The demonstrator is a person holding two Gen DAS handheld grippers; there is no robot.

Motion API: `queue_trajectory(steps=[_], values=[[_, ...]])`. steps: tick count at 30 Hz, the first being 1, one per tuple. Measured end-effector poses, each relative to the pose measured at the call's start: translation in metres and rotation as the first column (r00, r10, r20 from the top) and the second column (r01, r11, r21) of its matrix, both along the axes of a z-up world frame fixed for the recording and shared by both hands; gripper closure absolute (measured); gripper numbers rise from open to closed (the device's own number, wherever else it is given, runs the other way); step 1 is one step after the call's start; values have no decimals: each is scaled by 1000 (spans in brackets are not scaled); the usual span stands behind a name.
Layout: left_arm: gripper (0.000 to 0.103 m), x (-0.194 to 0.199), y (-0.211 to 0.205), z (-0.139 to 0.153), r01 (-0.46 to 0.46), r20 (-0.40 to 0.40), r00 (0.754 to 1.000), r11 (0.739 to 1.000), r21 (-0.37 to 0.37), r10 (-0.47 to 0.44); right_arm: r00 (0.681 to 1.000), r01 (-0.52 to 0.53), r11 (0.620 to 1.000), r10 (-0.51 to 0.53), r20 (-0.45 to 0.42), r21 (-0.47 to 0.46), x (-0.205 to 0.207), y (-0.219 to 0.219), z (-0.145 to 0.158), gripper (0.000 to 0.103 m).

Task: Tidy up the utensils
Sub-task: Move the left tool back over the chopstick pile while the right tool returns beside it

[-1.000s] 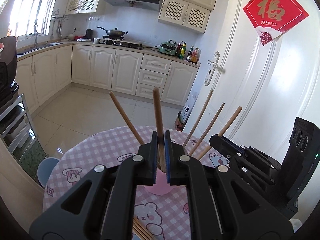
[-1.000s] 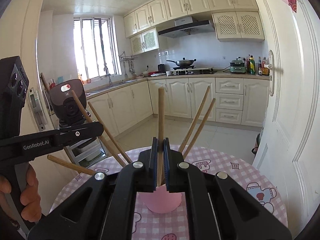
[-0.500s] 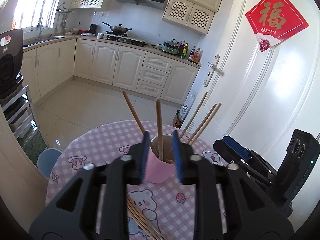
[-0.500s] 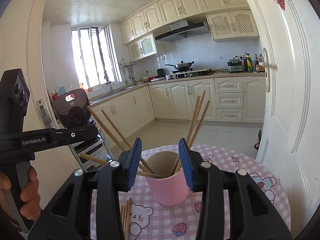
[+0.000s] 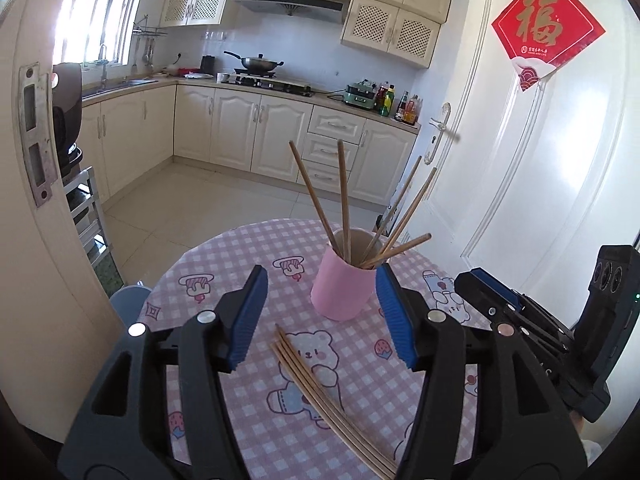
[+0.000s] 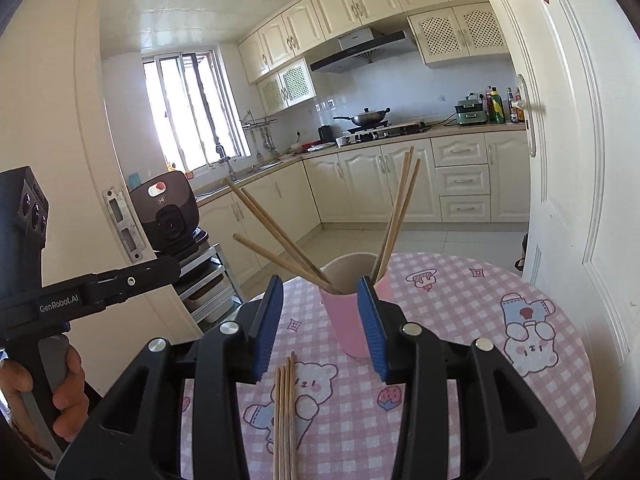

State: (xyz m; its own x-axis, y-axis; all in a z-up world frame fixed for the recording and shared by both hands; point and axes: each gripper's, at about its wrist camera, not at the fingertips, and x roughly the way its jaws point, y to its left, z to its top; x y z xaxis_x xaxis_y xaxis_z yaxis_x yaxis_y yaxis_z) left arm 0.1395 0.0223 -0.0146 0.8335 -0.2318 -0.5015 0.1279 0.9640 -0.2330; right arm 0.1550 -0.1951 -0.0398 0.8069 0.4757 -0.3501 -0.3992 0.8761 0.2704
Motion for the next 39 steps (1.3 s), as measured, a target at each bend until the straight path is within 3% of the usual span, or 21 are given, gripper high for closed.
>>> queue_trajectory(steps=[7, 10, 14, 19, 27, 32, 35, 39], values=[[43, -17, 8, -14, -3, -39, 999, 1000, -30, 2, 999, -21, 1000, 21, -41, 0, -15, 6, -11, 66], [43, -19, 9, -29, 15, -87, 996, 998, -68, -20, 997, -43, 999, 42, -72, -13, -16, 10, -19, 66], [43, -19, 4, -51, 11, -146, 989, 998, -58, -20, 993, -64, 997, 59, -103, -49, -19, 20, -34, 67], [43, -9, 6, -84, -8, -280, 960, 993, -118, -25, 983, -82, 994, 69, -170, -69, -17, 27, -57, 66], [43, 13, 1, -126, -77, -459, 886, 997, -24, 57, 963, -108, 990, 82, -257, -89, -9, 29, -80, 66], [44, 24, -7, -140, -78, -533, 843, 997, 14, 74, 954, -118, 988, 86, -286, -97, -7, 28, -89, 63], [52, 29, -11, -148, -74, -567, 821, 997, 4, 64, 951, -118, 988, 84, -299, -96, -4, 26, -93, 63], [52, 32, -16, -154, -75, -580, 811, 997, 14, 69, 948, -118, 988, 84, -307, -95, -1, 24, -94, 62]])
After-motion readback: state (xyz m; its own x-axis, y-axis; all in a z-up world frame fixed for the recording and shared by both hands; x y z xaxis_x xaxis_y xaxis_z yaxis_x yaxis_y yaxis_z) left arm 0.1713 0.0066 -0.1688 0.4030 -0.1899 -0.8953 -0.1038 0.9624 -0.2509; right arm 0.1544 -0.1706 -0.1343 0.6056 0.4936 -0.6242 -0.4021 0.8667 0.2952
